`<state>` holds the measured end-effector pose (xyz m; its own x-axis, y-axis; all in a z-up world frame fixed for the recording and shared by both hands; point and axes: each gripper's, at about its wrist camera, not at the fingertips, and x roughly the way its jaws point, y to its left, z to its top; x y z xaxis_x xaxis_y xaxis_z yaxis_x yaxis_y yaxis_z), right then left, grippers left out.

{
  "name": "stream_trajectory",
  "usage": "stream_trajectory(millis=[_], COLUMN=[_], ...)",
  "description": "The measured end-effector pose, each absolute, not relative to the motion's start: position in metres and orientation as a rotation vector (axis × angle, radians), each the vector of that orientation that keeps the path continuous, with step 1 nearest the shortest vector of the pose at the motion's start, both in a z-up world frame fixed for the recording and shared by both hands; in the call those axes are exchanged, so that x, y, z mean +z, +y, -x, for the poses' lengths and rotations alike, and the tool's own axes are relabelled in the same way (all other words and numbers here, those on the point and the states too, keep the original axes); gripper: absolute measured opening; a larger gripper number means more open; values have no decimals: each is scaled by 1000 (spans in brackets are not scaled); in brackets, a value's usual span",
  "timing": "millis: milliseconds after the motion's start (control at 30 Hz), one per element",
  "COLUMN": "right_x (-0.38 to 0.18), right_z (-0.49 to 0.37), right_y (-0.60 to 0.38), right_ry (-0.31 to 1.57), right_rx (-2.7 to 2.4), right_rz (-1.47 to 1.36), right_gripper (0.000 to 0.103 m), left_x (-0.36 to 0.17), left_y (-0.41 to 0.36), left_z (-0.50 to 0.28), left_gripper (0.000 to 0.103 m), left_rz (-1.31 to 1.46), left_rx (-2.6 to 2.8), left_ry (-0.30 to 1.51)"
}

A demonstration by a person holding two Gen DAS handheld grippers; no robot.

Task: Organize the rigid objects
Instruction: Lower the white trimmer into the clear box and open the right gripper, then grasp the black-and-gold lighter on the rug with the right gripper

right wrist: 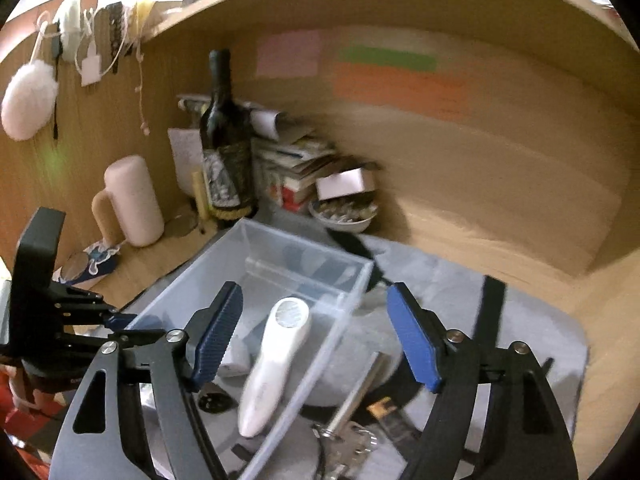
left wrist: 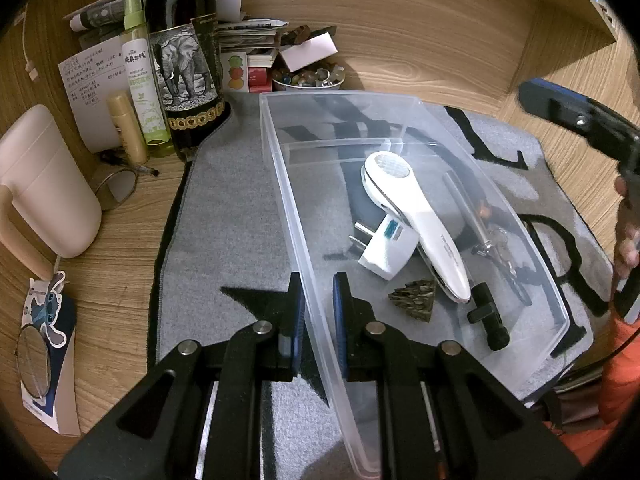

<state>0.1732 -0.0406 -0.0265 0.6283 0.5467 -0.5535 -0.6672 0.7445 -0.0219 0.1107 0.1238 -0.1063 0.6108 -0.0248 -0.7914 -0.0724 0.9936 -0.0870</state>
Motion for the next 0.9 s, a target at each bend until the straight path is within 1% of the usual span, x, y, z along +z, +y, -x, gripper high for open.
stream_trajectory(millis=[233, 500, 700, 833, 900], right_x=[-35, -92, -125, -141, -144], right_z=[-180, -206, -212, -217, -219], right_y=[-76, -100, -107, -104, -104], right_ry=[582, 763, 864, 910, 918], right_rx=[613, 526, 527, 538, 553], right_rz=[225, 247, 284, 295, 272], right_gripper=[73, 73, 73, 72, 67], left_x=[-106, -107, -107, -108, -108], left_y=[124, 125, 127, 128, 128], left_z=[-111, -110, -109, -108, -108], left_gripper=[13, 13, 13, 13, 13], left_rz=[113, 112, 112, 112, 112], left_rx=[27, 27, 28, 28, 28], left_ry=[915, 915, 914, 914, 914])
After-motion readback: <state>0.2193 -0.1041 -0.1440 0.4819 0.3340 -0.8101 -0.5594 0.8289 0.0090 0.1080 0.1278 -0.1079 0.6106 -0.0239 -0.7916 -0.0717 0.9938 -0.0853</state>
